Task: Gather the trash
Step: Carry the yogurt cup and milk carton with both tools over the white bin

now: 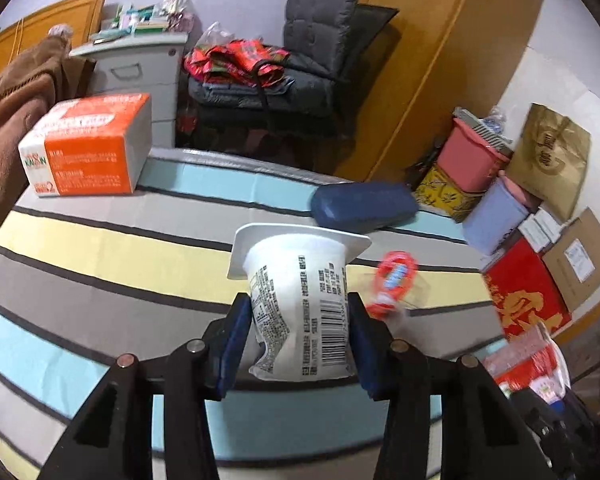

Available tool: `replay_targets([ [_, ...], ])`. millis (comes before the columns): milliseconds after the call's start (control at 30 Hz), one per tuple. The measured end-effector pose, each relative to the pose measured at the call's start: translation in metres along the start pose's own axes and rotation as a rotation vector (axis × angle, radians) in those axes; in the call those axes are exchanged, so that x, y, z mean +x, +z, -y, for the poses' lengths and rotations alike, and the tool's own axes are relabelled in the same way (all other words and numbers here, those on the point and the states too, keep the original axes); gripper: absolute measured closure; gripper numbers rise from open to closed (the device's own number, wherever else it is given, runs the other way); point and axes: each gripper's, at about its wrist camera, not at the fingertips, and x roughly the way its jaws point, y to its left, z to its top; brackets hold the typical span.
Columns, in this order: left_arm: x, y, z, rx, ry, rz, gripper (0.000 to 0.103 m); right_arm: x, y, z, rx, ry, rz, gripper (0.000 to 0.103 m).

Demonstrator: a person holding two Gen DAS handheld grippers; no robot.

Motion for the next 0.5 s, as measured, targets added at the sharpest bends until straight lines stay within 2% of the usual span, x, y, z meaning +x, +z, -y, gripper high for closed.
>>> replay_targets([
  [333,-0.055,-0.024,0.054,0.081,-0.063,0.047,0.054,-0.049,-0.005,0.012,0.028,-0.028,0.077,0.067],
  [500,-0.079,-0.037,0.088,0.152,-0.089,0.078,0.054,-0.073,-0.008,0.022,0.047,-0.056,0.119,0.067],
])
